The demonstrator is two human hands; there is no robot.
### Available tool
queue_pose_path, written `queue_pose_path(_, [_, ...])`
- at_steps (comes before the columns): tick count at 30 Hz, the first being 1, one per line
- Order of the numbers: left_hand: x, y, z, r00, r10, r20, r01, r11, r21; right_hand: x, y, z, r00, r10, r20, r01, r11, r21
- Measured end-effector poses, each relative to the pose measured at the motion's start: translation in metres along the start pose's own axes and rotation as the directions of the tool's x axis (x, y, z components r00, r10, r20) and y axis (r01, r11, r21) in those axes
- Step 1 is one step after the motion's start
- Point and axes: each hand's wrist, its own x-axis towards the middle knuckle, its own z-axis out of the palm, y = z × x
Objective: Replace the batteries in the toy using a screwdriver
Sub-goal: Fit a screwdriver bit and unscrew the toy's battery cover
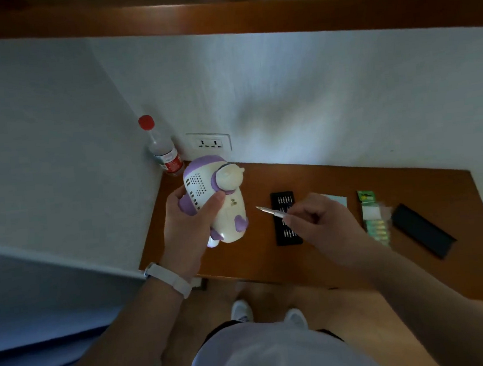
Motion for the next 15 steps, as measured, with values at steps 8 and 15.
queue_pose_path(8, [0.026,-0.033,-0.034,0.996,-0.077,0.054,0.078,0.997,-0.011,0.032,0.044,0.071,0.943,0.327,0.069,-0.325,0.945,-0.036])
queue_pose_path(15, [0.047,-0.048,-0.047,0.992,-0.094,0.082,0.097,0.994,-0.042,0.057,0.085,0.127,0.888,0.456,0.054,-0.438,0.877,-0.199])
